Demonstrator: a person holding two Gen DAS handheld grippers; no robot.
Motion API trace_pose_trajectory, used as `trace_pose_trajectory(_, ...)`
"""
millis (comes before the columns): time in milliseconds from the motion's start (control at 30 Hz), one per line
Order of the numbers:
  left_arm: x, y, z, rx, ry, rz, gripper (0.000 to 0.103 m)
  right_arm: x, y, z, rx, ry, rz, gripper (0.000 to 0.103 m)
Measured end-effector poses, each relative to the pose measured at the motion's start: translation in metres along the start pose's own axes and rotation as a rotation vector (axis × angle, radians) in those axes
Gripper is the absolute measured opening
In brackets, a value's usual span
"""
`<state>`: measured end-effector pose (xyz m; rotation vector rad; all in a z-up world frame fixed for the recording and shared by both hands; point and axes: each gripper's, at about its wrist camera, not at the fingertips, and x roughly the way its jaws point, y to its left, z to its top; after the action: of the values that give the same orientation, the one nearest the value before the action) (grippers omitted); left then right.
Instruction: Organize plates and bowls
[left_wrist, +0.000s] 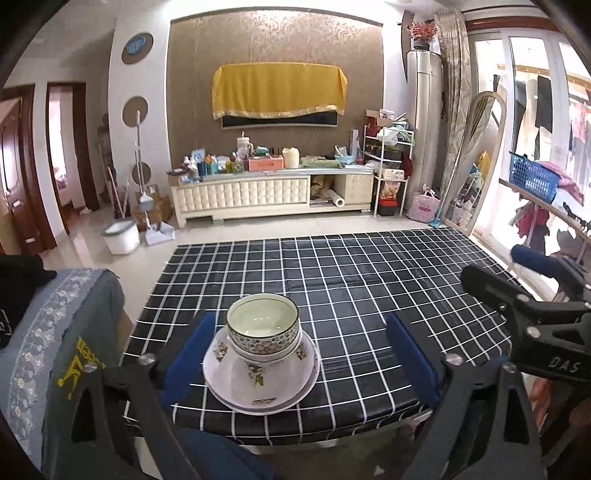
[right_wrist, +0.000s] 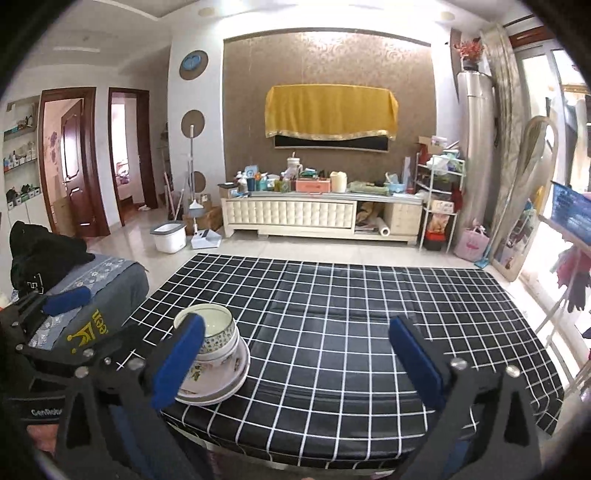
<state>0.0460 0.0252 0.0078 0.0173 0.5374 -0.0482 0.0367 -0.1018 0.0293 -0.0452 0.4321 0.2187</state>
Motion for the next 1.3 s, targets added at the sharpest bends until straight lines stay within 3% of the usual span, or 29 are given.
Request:
trace_pose_trajectory(133, -0.01, -0.004, -0.01, -0.004, -0.008, 0.001, 0.102, -0.002, -0.004, -0.012, 0.007, 0.03, -0.002, 0.103)
trace_pose_trajectory(767, -0.038, -0.016, -0.024, -0.007, -0.064, -0.001, 0.102, -0.031, -0.01, -0.035, 0.002, -0.018, -0.006, 0.103)
trace_pose_trajectory(1300, -0.037, -0.014, -0.027, -0.016, -0.056, -0.002, 0.102, -0.035, -0.014, -0.037, 0.021, -0.015, 0.011, 0.103)
